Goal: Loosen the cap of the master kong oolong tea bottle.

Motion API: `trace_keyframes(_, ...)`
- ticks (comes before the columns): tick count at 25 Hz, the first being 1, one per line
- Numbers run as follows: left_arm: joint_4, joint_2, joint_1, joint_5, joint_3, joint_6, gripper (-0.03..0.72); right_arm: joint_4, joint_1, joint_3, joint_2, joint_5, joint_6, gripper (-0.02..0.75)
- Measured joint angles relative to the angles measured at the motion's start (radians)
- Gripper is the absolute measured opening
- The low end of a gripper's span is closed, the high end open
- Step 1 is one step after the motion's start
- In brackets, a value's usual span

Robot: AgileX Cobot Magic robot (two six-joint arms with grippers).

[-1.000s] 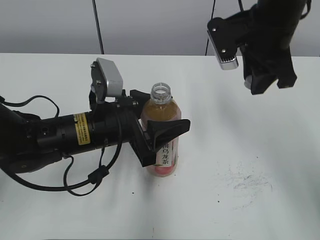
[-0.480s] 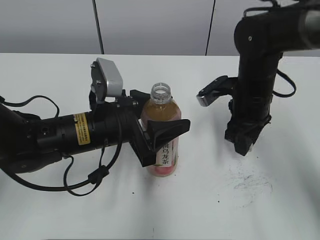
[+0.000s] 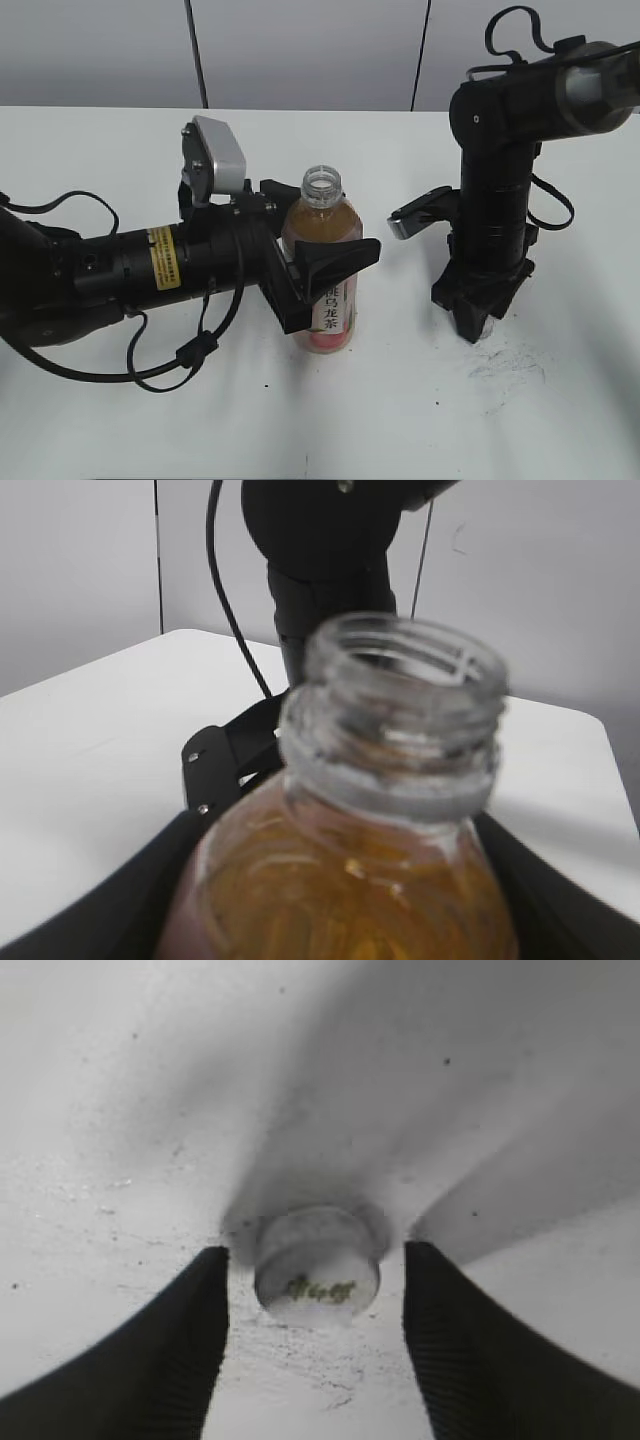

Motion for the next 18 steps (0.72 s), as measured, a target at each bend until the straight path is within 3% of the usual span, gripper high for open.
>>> trace_keyframes(3,0.001,0.0,0.0,0.0,0.0,0.0,0.447,0.003,0.0,0.0,0.0,0.0,0.026,0.532)
trace_keyframes(5,0.002,0.0,0.0,0.0,0.0,0.0,0.447,0.003,0.0,0.0,0.0,0.001,0.035,0.588)
trace_keyframes(18,0.01,0.001,0.0,0.023,0.0,-0.001,0.495,0.04,0.0,0.0,-0.174,-0.003,0.053,0.545)
